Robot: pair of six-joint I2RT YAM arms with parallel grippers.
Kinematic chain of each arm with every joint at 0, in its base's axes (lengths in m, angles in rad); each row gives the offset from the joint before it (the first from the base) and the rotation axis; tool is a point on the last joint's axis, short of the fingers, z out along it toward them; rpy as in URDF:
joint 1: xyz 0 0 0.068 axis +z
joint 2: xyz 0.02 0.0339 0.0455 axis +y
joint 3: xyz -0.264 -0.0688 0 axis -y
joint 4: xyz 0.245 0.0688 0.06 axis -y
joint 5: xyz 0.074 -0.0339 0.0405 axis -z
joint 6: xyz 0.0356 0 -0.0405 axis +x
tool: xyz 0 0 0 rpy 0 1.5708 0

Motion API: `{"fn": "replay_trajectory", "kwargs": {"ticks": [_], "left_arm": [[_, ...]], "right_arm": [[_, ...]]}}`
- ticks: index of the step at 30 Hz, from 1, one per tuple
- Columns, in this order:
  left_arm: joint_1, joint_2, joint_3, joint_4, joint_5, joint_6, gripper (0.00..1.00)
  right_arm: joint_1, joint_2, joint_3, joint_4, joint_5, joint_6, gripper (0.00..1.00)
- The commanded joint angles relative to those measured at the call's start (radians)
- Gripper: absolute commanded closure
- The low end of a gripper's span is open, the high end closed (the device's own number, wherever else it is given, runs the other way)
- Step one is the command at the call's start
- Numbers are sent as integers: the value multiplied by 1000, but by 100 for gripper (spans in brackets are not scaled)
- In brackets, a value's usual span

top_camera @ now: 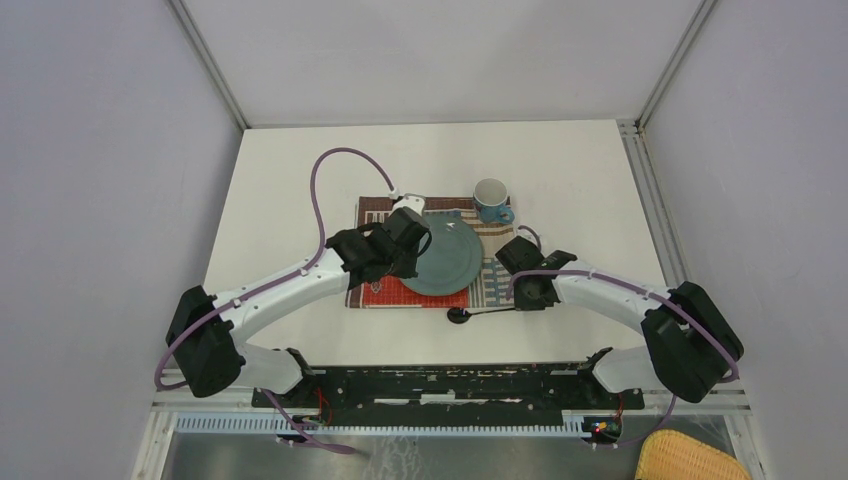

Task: Set the dinner table for one person
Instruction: Adjust the spoon with the napkin.

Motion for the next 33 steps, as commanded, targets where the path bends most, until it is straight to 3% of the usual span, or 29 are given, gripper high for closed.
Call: {"fn": "replay_trajectory", "kwargs": {"ticks": [1, 12, 21, 33], "left_arm": [[10, -34, 4, 15, 9, 3, 76], [14, -25, 3, 19, 16, 7, 76], [16, -29, 7, 12, 17, 11, 76], [31, -34, 1, 14, 27, 13, 76]], "right_arm": [[-10, -7, 34, 16, 25, 2, 100], [-15, -100, 113, -80, 49, 19, 100], [-36, 25, 88, 23, 35, 10, 100], [-36, 50, 36, 68, -16, 42, 100]]}}
